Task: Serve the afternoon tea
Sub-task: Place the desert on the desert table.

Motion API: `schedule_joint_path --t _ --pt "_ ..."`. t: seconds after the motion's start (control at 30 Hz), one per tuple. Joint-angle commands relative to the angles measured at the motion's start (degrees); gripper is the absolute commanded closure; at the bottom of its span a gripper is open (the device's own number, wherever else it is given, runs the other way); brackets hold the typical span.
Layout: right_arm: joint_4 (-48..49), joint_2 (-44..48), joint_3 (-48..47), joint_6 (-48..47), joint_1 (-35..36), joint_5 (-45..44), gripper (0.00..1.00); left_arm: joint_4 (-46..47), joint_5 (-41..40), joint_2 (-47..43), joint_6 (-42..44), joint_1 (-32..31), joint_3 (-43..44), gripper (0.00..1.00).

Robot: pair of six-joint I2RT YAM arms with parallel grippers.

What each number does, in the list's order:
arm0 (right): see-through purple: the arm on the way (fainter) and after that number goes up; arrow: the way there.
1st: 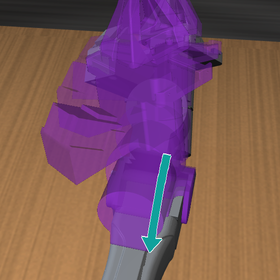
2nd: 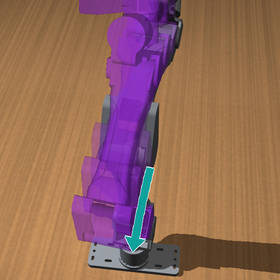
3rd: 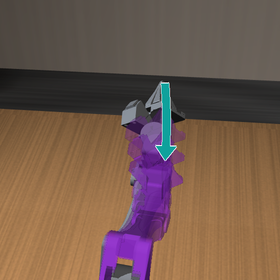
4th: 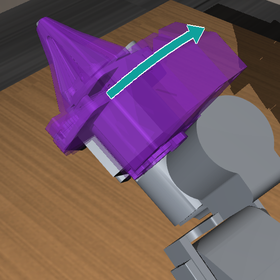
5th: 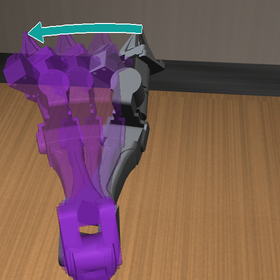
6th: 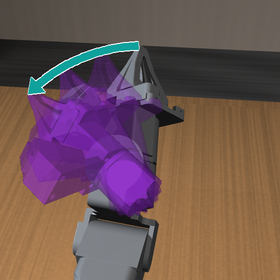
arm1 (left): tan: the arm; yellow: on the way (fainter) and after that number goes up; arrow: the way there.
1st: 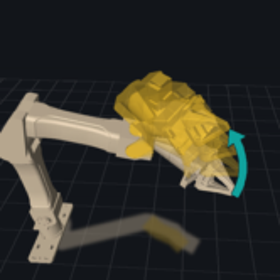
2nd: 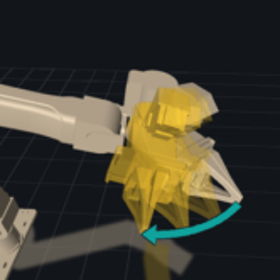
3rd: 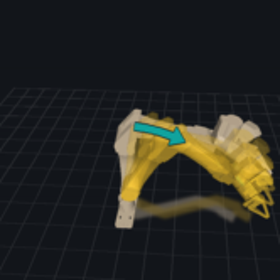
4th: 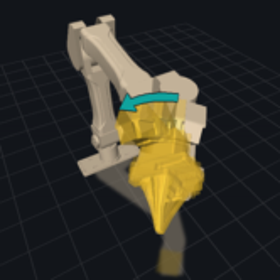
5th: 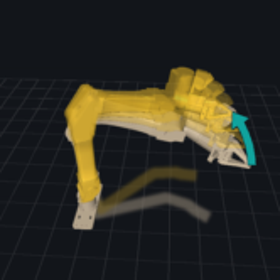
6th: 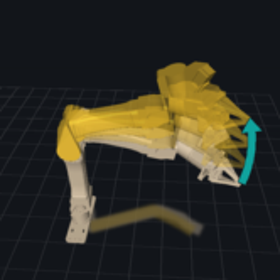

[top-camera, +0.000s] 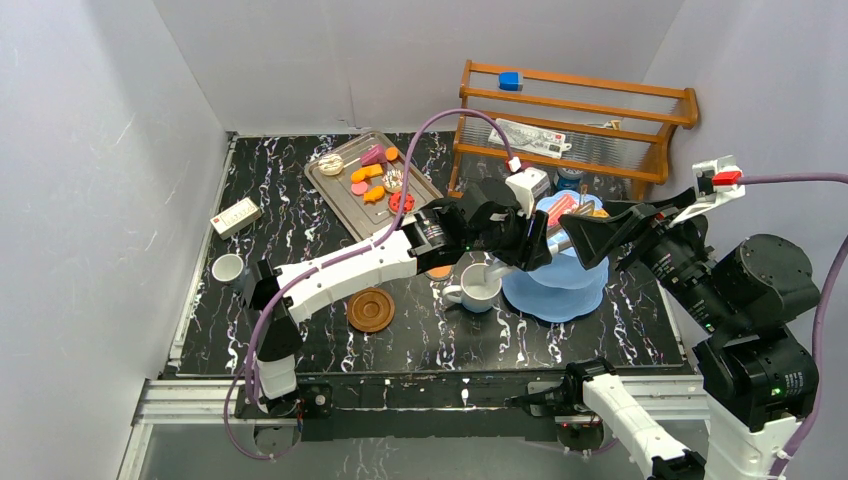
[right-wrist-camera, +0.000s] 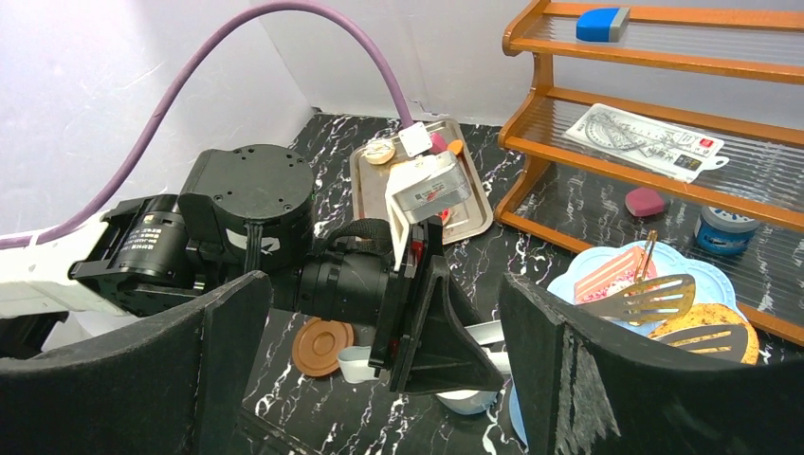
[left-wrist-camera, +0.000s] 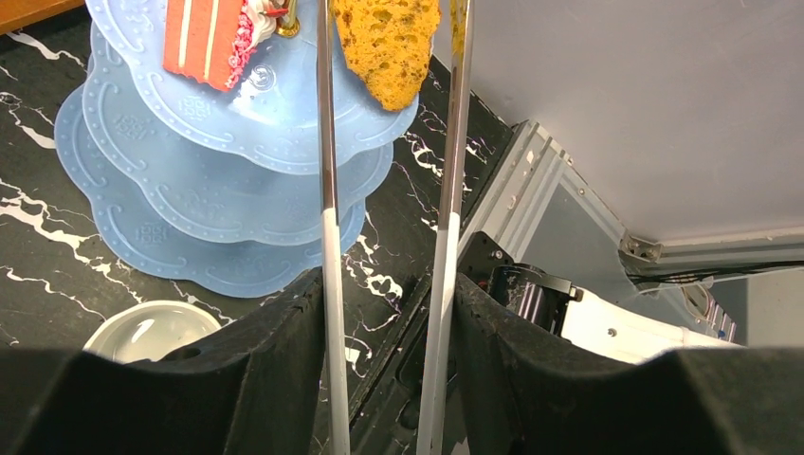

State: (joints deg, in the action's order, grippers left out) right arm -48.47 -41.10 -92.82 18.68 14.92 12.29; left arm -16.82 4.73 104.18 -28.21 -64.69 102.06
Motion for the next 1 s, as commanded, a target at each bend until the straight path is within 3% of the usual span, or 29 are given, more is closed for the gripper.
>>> schedule_joint_path --t 0.0,0.67,0.97 --pt "1.89 0.42 -0.27 -1.01 -0.05 -0.37 0.01 1.84 0.96 -2.96 -0.39 -0.24 2.32 0.55" --pt "1.53 0.49 0.51 -0.92 -0.04 -0.17 0.01 4.2 4.23 -10.51 -2.85 -0.25 -6.36 0.58" --pt "0.47 0.68 1.2 -1.39 0.0 -1.09 0.01 3.39 4.75 -17.9 -3.52 -0.26 -15.05 0.58"
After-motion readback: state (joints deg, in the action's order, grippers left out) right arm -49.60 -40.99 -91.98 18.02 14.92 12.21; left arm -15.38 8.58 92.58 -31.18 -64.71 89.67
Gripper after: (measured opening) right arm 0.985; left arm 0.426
